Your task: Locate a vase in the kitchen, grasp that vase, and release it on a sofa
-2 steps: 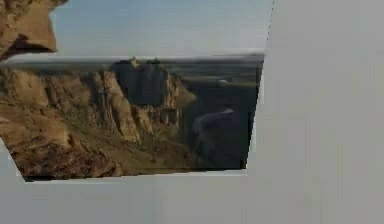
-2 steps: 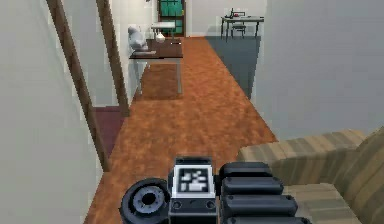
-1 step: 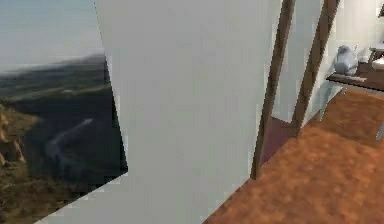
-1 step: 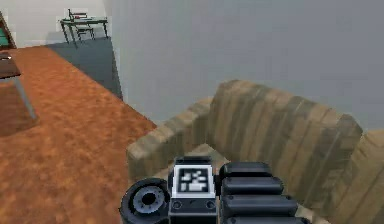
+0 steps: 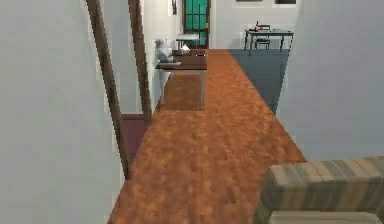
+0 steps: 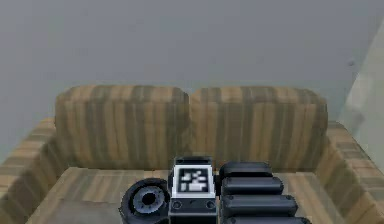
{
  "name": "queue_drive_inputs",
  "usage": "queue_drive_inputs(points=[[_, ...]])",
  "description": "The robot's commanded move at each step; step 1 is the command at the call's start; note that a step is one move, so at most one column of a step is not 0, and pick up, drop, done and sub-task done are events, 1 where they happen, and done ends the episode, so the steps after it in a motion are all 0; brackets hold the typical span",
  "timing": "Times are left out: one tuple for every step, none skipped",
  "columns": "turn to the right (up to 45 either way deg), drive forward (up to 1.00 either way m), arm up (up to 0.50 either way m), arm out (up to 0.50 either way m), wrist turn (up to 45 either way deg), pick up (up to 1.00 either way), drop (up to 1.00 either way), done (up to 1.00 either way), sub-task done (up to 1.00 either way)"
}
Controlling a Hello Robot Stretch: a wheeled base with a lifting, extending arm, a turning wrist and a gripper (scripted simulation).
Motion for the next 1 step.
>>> queue_drive_inputs(points=[[45.0,0.0,0.0,0.0,0.0,0.0,0.0,0.0,0.0]])
